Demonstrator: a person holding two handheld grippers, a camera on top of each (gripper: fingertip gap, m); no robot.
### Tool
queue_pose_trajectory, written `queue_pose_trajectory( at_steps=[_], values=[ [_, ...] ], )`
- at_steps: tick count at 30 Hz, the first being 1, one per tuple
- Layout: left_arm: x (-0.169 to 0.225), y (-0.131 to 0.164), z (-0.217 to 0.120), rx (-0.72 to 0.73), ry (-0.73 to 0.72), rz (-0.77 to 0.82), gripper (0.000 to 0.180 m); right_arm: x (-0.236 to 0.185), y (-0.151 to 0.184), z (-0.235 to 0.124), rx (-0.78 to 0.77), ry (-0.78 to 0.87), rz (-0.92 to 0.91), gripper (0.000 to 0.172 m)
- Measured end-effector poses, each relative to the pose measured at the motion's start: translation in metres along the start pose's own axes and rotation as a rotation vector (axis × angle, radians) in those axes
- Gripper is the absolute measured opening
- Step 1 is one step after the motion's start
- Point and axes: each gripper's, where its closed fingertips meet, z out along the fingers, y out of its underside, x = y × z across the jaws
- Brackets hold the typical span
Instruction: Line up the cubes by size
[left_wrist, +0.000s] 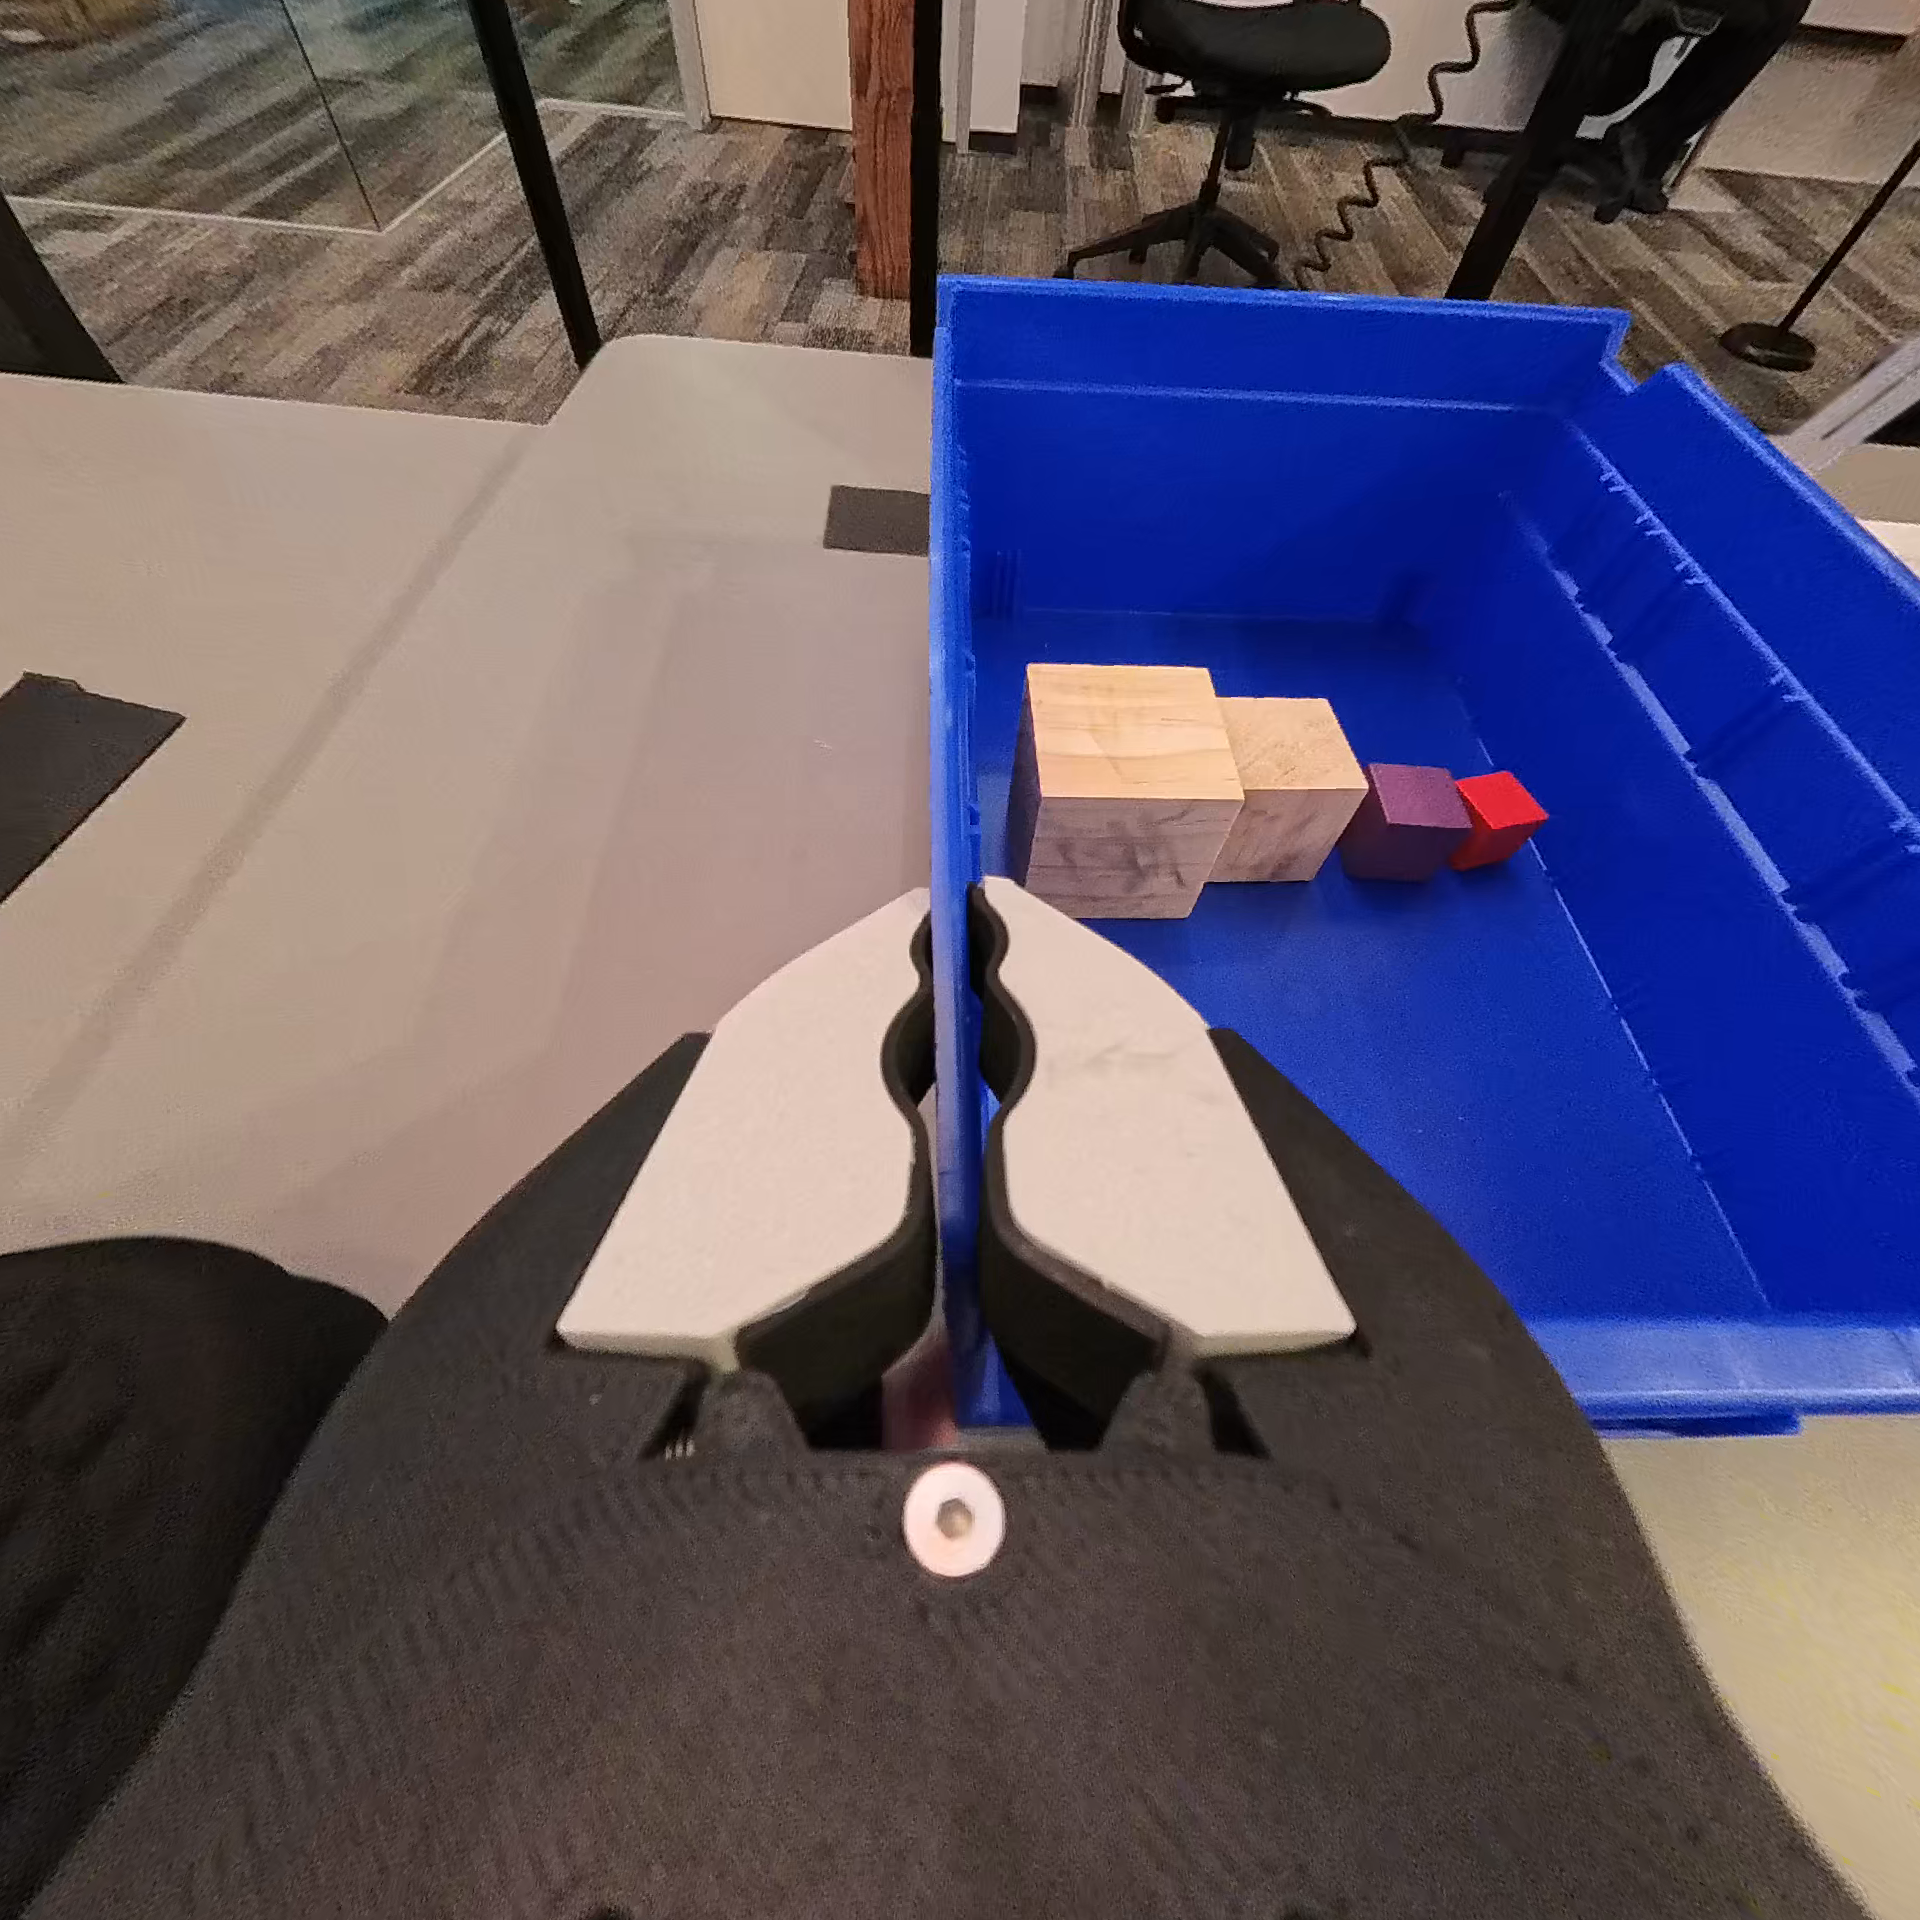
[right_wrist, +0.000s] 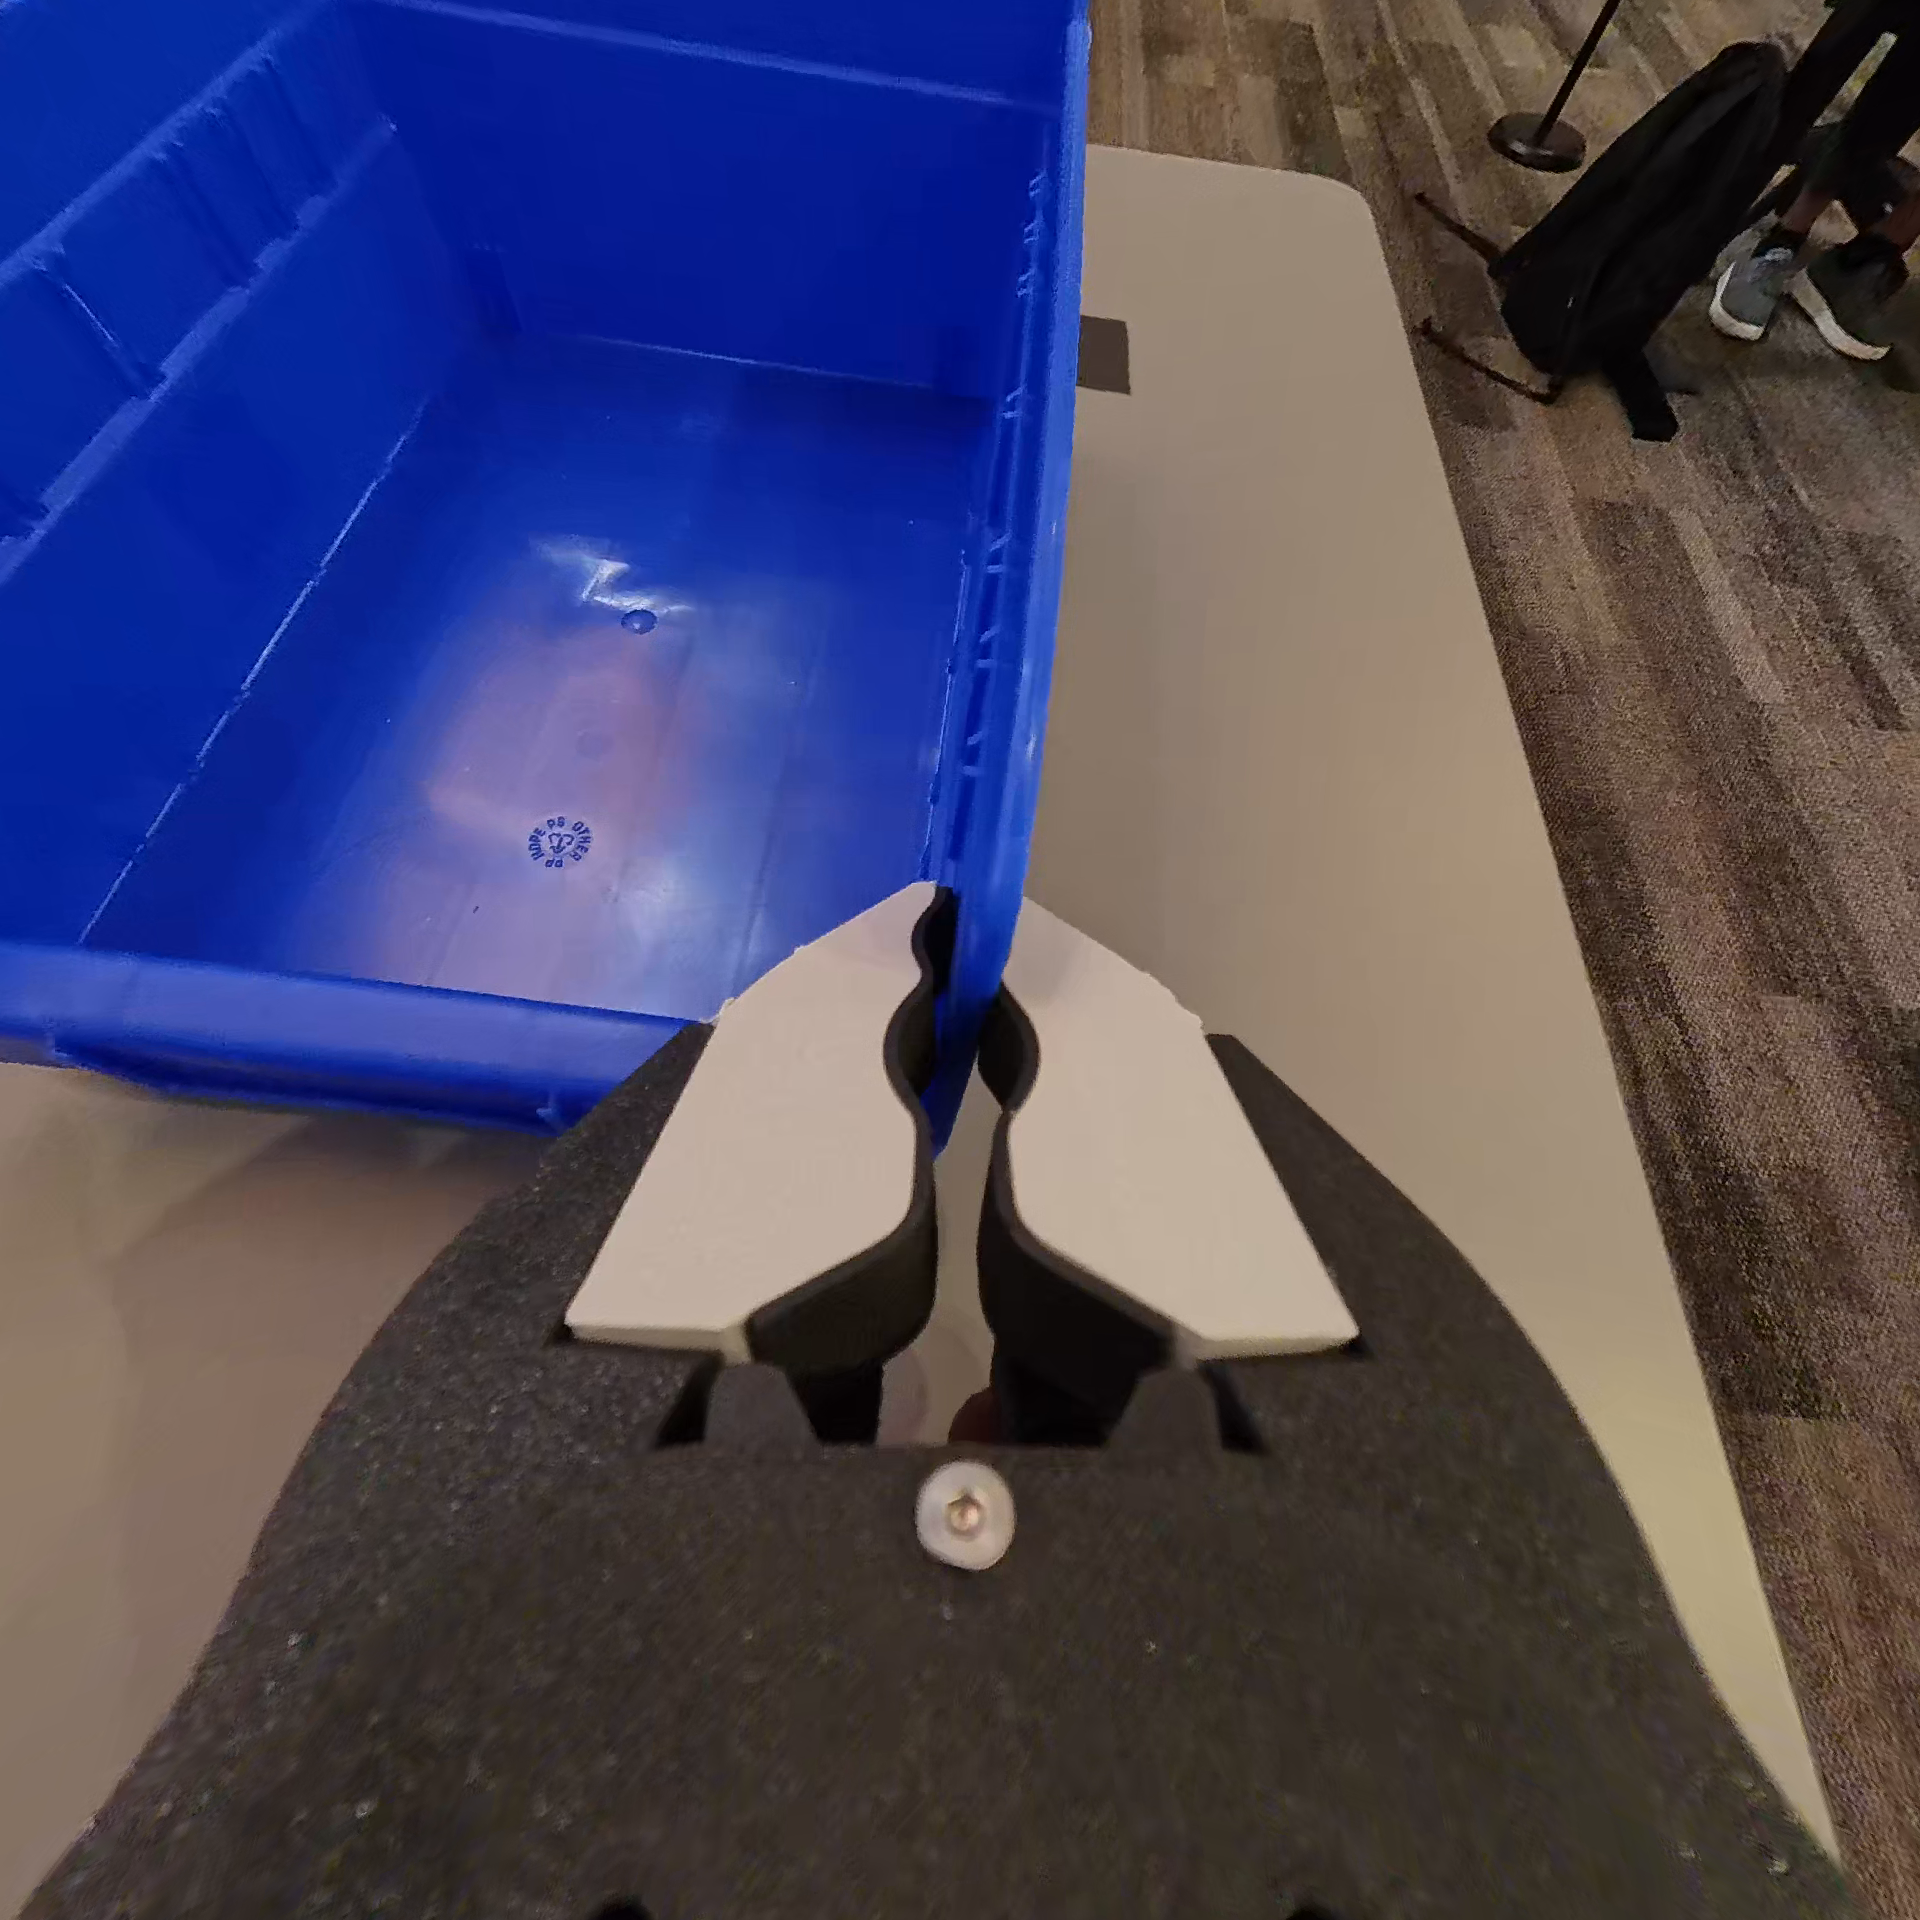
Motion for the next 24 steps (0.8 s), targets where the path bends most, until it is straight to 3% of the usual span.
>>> queue_pose_trajectory(
  at_steps=[11, 24],
  values=[
    [-0.021, -0.015, 0.03, 0.004, 0.015, 0.009, 0.002, 0.018, -0.024, 0.043, 0.0, -0.015, -0.006, 0.002],
    [-0.041, -0.025, 0.051, -0.001, 0.062, 0.021, 0.003, 0.024, -0.033, 0.057, 0.007, -0.026, 0.011, 0.002]
  ],
)
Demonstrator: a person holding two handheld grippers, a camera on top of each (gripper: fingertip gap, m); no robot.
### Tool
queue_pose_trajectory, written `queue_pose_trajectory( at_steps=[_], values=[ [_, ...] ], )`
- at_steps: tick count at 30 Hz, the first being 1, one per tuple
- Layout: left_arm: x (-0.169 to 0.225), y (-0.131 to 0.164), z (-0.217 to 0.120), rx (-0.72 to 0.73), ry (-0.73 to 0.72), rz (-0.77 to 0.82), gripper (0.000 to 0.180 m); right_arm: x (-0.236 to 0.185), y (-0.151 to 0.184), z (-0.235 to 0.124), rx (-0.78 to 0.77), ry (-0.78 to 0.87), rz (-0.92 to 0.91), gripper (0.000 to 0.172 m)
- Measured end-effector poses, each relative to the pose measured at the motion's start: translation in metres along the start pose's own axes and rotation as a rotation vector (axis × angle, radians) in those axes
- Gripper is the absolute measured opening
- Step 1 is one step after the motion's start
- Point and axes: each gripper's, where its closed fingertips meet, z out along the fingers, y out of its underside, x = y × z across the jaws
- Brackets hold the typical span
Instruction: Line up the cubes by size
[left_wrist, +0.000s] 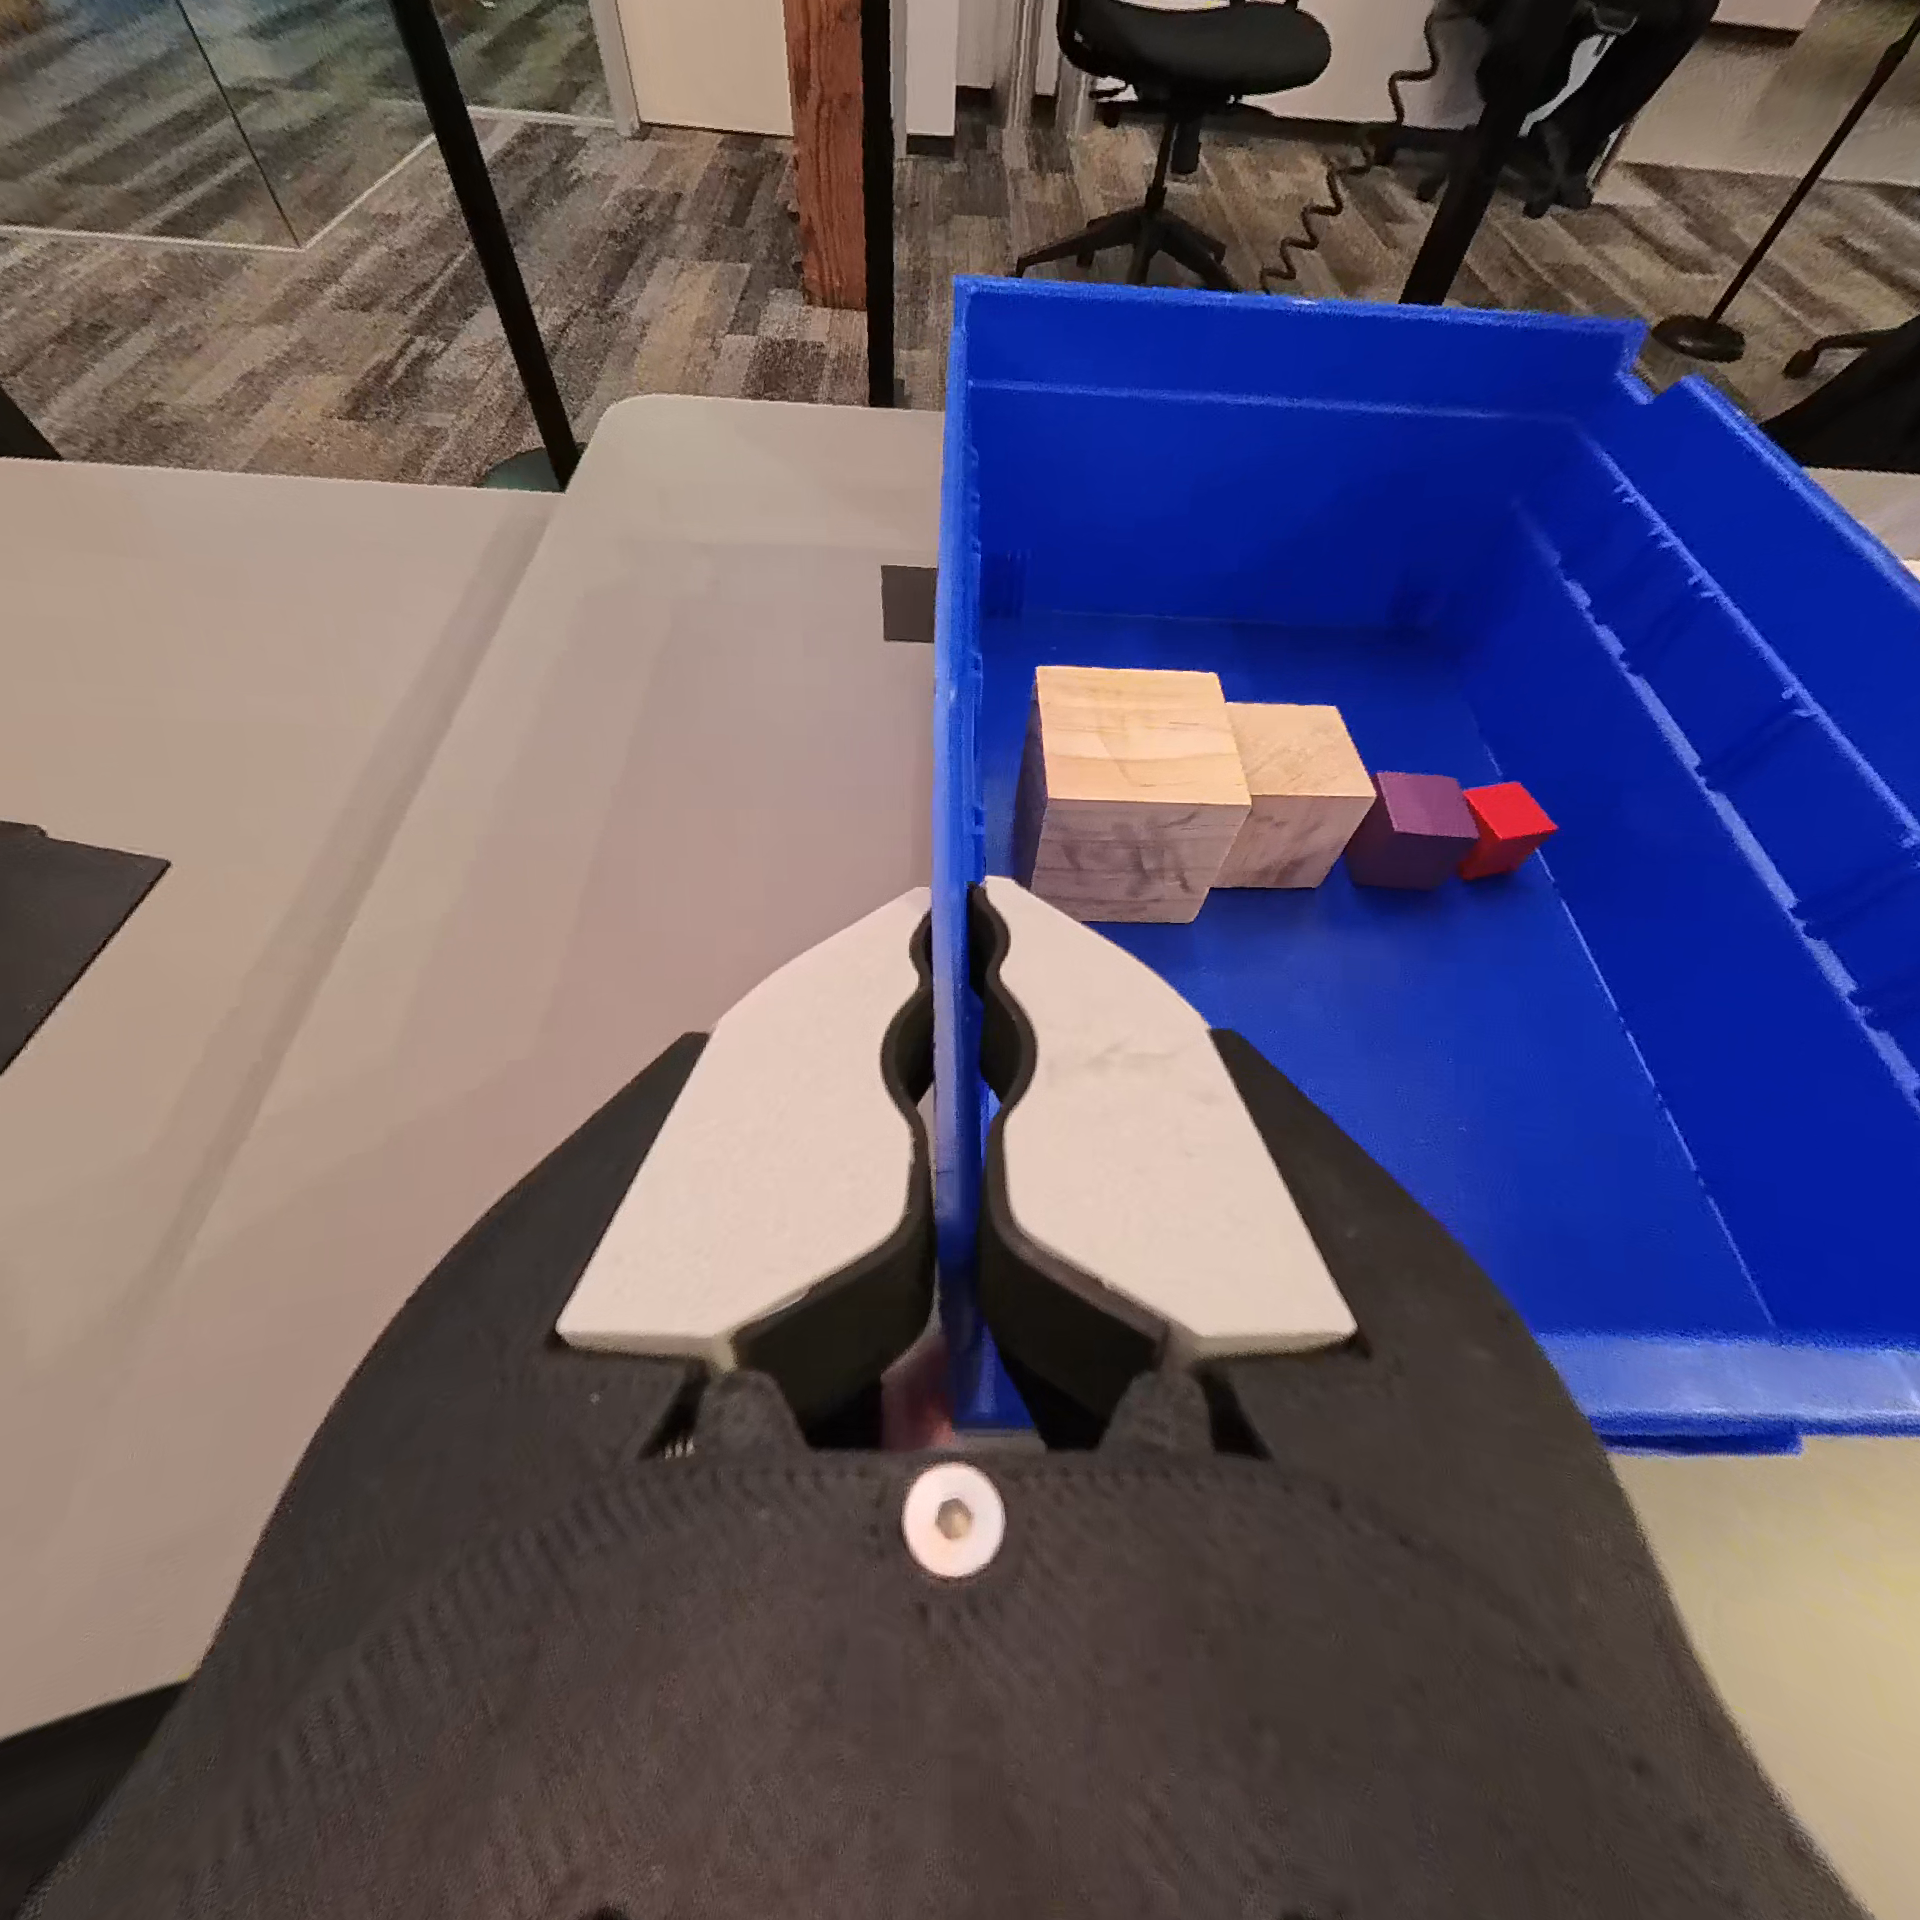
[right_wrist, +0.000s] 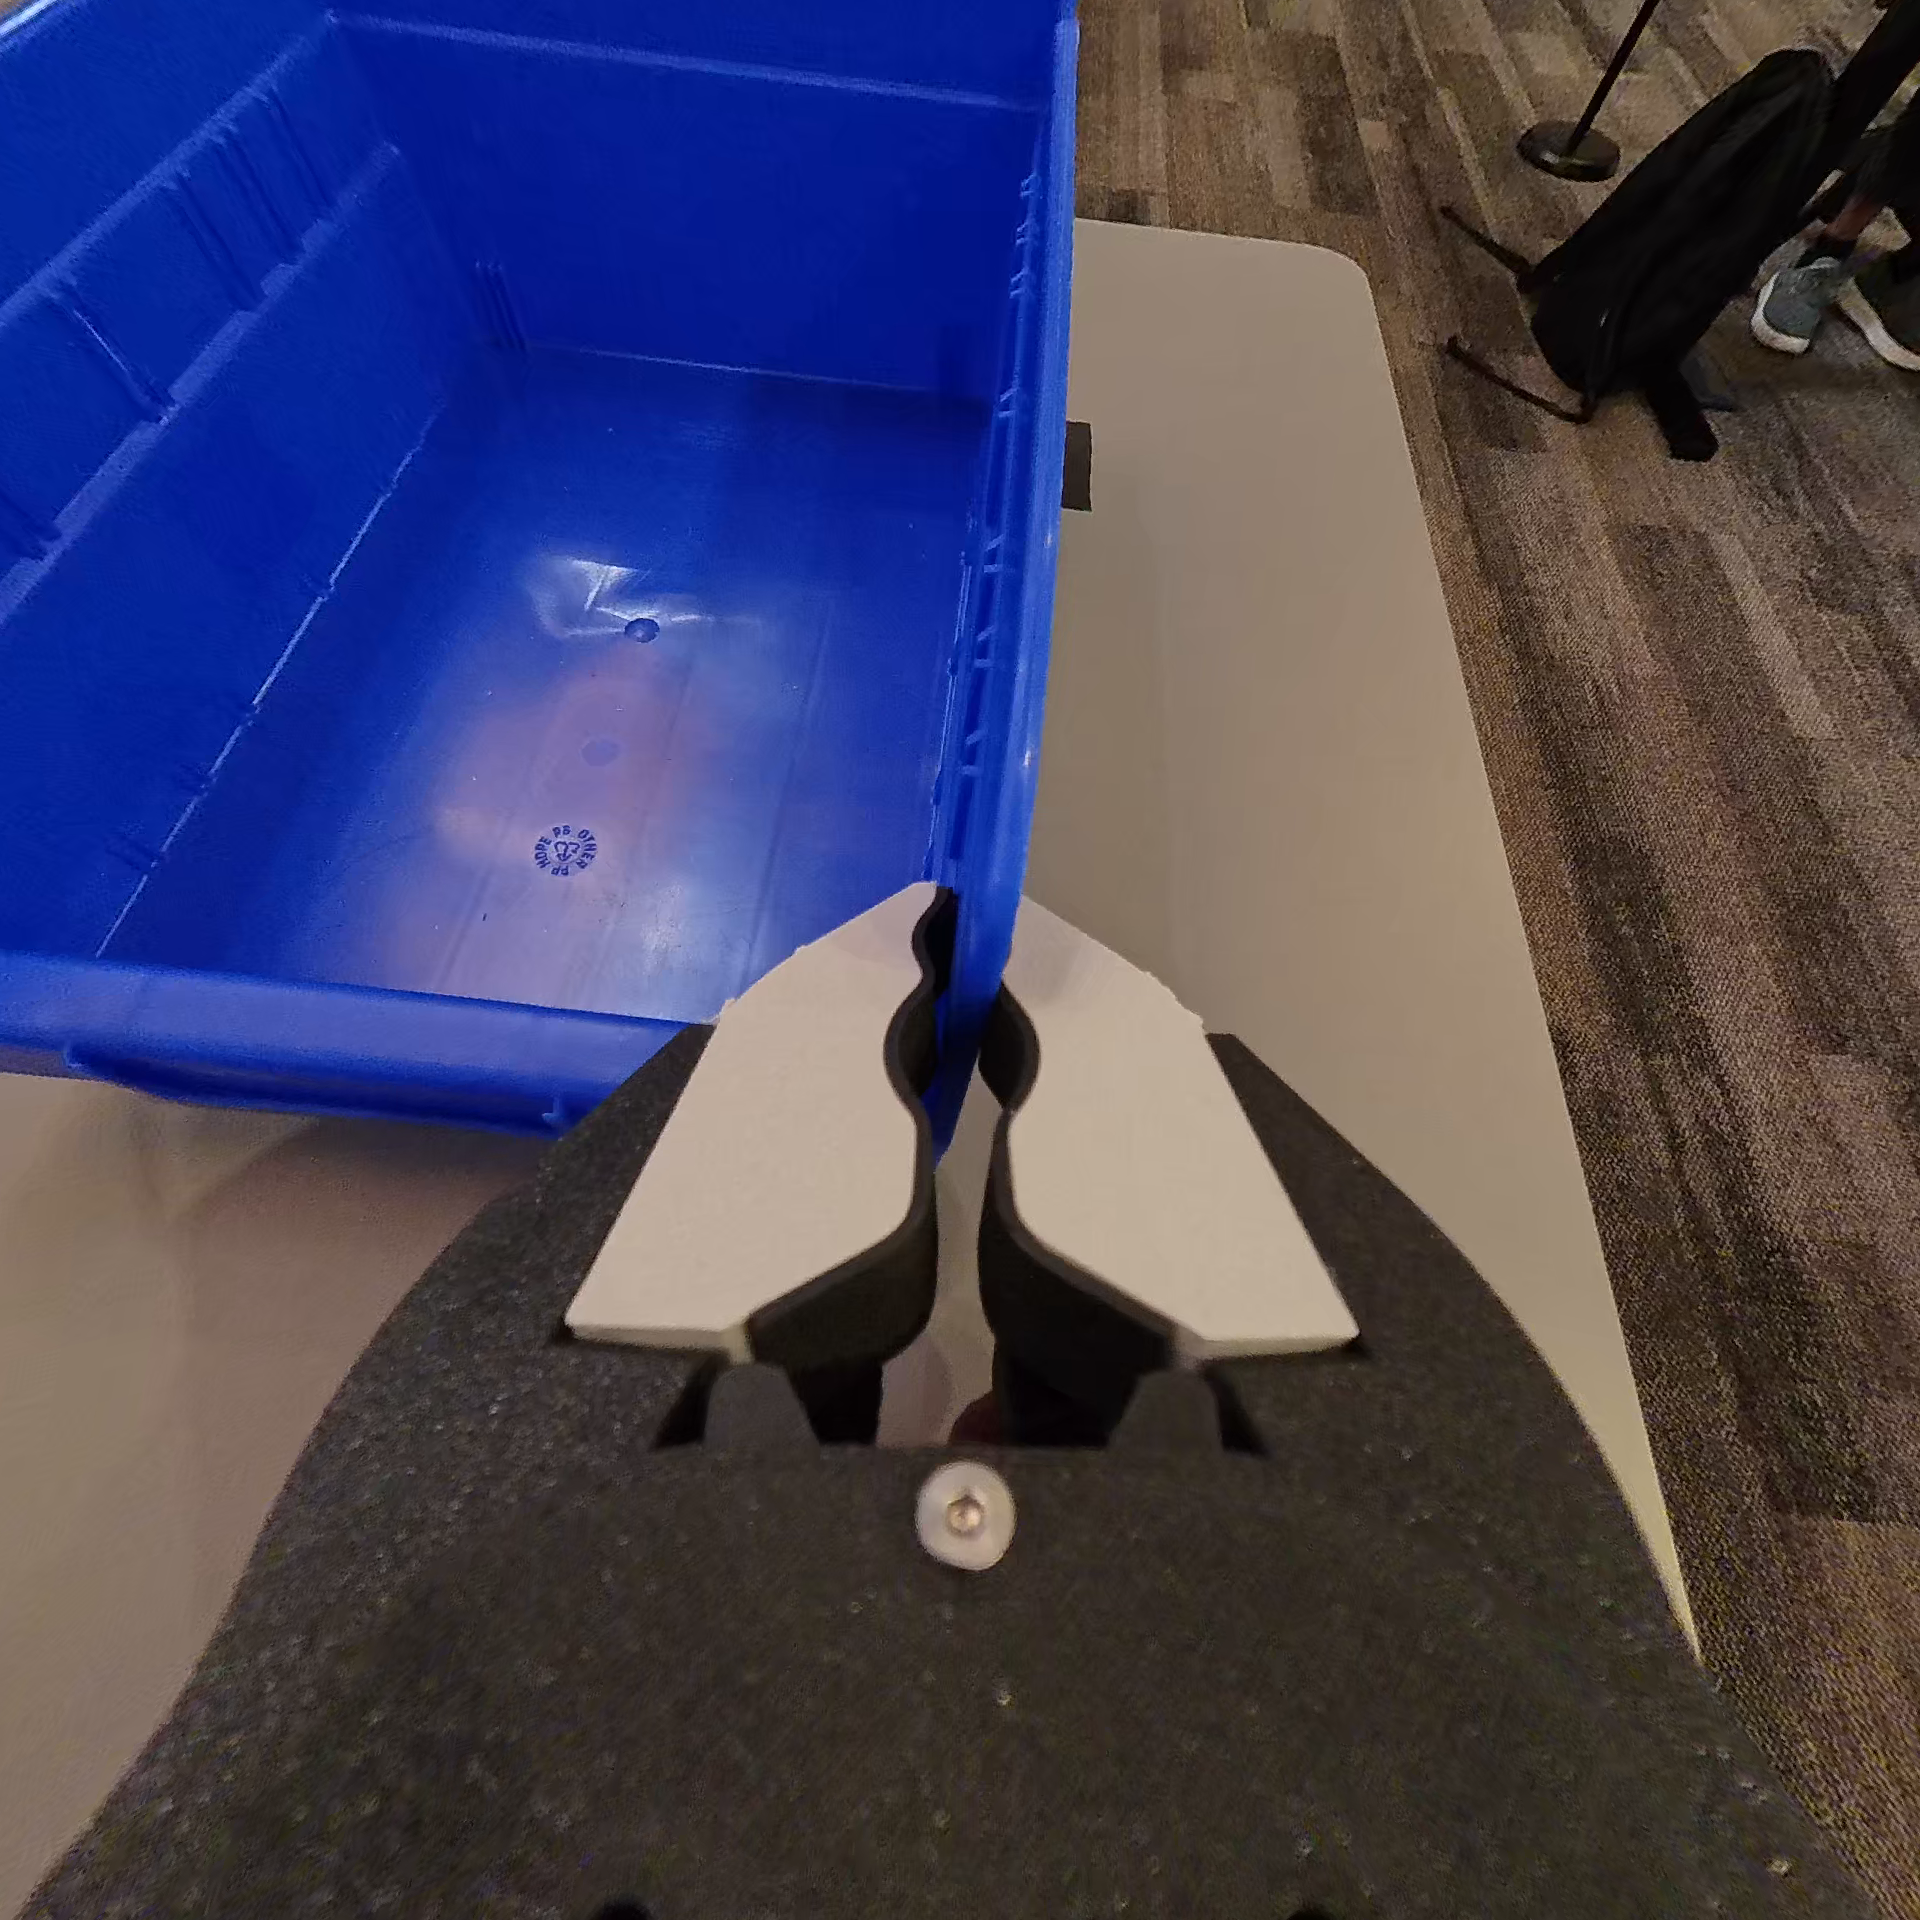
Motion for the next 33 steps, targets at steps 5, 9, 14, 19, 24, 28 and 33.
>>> queue_pose_trajectory(
  at_steps=[5, 9, 14, 19, 24, 28, 33],
  values=[
    [-0.001, -0.002, 0.003, 0.006, -0.004, 0.007, 0.003, 0.0, -0.001, 0.002, 0.002, -0.002, 0.0, 0.002],
    [-0.003, -0.003, 0.006, 0.003, -0.006, 0.007, 0.003, 0.001, -0.002, 0.003, 0.004, -0.004, 0.001, 0.002],
    [-0.004, -0.006, 0.012, 0.001, -0.03, 0.024, 0.004, 0.001, -0.003, 0.004, 0.005, -0.005, 0.002, 0.002],
    [-0.004, -0.009, 0.019, 0.007, -0.036, 0.018, 0.003, 0.001, -0.004, 0.006, 0.005, -0.003, 0.001, 0.002],
    [-0.002, -0.01, 0.021, 0.017, -0.024, -0.001, 0.003, 0.001, -0.005, 0.007, 0.01, -0.003, -0.002, 0.002],
    [-0.008, -0.022, 0.006, 0.085, -0.08, 0.029, 0.028, 0.001, 0.001, 0.003, 0.019, 0.006, -0.016, 0.045],
    [-0.014, -0.058, -0.051, 0.274, -0.174, 0.049, 0.056, 0.006, -0.009, -0.039, 0.149, 0.142, -0.046, 0.061]
  ],
)
